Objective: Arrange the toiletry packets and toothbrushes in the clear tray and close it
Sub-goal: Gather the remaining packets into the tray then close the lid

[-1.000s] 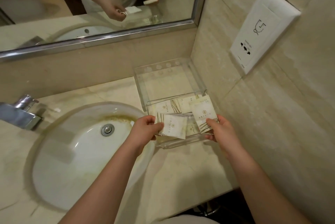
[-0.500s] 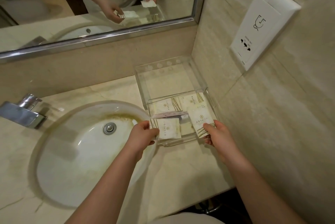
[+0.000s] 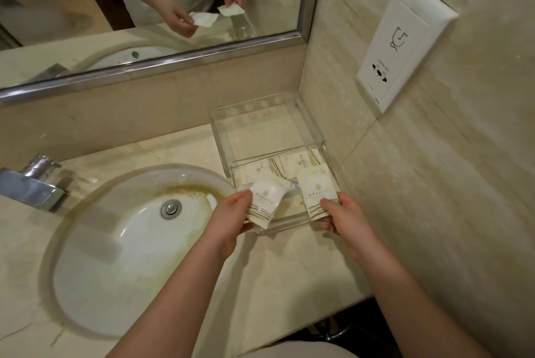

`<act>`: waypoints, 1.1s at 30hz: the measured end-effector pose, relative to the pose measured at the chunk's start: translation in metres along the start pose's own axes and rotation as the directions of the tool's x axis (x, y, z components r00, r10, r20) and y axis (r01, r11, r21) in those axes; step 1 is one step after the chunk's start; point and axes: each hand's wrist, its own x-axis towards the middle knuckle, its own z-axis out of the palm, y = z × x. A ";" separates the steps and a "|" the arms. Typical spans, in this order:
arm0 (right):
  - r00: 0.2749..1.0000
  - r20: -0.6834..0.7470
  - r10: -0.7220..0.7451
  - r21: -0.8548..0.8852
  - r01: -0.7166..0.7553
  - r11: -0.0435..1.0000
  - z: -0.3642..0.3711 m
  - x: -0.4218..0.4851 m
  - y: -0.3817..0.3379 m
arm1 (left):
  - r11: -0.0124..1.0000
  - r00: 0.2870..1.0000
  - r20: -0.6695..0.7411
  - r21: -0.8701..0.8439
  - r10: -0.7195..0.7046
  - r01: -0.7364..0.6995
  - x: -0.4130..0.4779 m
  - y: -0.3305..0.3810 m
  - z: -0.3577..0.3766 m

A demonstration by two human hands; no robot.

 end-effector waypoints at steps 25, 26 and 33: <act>0.963 -0.263 -0.061 -0.110 0.033 0.993 -0.005 0.051 0.013 | 0.858 0.906 -0.209 -0.452 -0.368 0.244 0.014 -0.035 0.057; 0.955 -0.285 -0.079 -0.172 0.030 0.985 -0.004 0.054 0.011 | 0.841 0.902 -0.190 -0.474 -0.387 0.261 0.011 -0.035 0.058; 0.927 -0.299 -0.228 -0.544 0.031 0.839 0.000 0.065 0.012 | 0.986 0.976 -0.208 0.163 0.070 -0.036 -0.014 -0.041 0.044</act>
